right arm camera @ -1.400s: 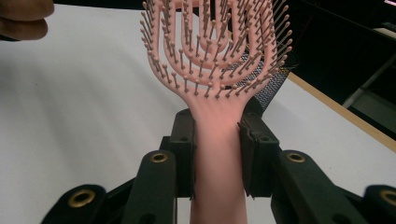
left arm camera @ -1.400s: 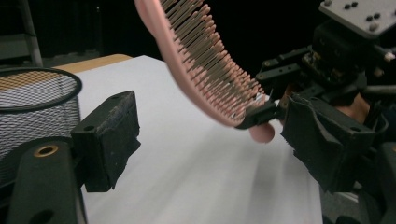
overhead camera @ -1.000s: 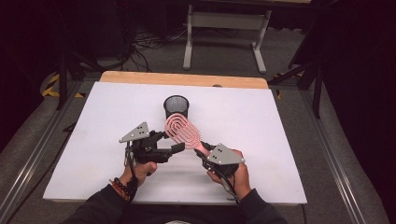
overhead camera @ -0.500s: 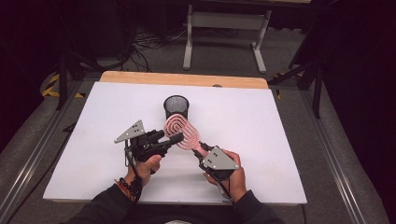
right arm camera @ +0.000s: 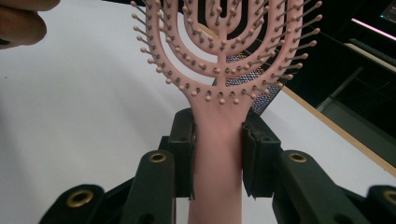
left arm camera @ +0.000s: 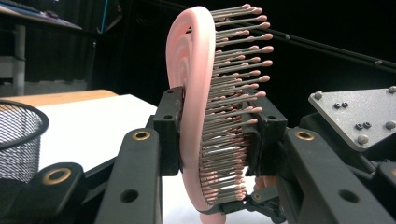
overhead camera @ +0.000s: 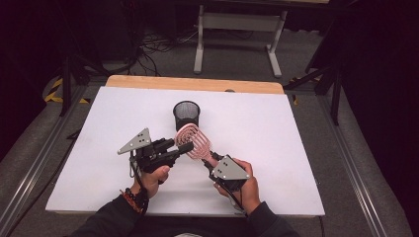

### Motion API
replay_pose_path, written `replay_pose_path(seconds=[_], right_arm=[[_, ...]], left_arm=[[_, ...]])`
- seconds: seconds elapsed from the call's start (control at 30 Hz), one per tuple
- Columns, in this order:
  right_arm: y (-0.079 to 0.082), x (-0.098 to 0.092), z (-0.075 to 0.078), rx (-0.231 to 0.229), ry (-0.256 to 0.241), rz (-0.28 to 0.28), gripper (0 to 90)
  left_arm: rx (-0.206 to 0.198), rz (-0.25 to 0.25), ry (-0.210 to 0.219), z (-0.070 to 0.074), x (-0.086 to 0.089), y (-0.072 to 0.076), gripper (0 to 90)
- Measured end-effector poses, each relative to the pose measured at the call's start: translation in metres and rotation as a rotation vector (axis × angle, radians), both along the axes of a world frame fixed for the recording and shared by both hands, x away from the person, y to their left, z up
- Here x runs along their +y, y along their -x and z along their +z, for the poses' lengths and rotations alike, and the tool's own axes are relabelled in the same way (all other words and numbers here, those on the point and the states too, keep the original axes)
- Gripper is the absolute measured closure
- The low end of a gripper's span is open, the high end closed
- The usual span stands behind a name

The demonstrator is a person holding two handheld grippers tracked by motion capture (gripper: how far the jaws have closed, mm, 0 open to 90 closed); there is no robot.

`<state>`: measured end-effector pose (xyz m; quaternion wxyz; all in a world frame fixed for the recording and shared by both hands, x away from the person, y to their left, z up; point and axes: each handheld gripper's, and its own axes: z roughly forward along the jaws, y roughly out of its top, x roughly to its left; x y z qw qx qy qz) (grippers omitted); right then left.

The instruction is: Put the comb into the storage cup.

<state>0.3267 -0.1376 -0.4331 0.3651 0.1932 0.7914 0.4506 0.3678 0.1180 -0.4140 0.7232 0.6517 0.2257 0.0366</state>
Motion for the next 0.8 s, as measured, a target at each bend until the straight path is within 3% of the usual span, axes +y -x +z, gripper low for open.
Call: replay_pose_path(seconds=[0.13,0.17,0.2,0.23,0.27,0.33,0.57,0.8], right_arm=[[0.0,-0.001,0.001,0.008,-0.009,0.008,64.6],[0.0,-0.002,0.001,0.018,-0.015,0.023,61.2],[0.0,-0.002,0.001,0.018,-0.018,0.031,57.6],[0.0,-0.002,0.001,0.018,-0.018,0.031,57.6],[0.0,-0.004,0.002,0.017,-0.033,0.042,48.9],[0.0,-0.005,0.003,0.017,-0.043,0.043,48.3],[0.0,-0.016,0.008,0.011,-0.104,0.048,36.6],[-0.001,-0.027,0.013,-0.02,-0.145,0.028,29.4]], left_arm=[[-0.028,0.022,-0.013,0.003,0.003,0.002,63.0],[-0.076,0.048,-0.035,0.007,0.005,0.005,63.1],[-0.098,0.056,-0.047,0.009,0.006,0.007,63.3],[-0.098,0.056,-0.047,0.009,0.006,0.007,63.4],[-0.119,0.06,-0.06,0.011,0.007,0.009,63.4],[-0.148,0.071,-0.077,0.015,0.009,0.011,63.5],[-0.175,0.141,-0.112,0.018,0.023,0.009,63.7],[-0.215,0.164,-0.146,0.021,0.028,0.01,63.7]])
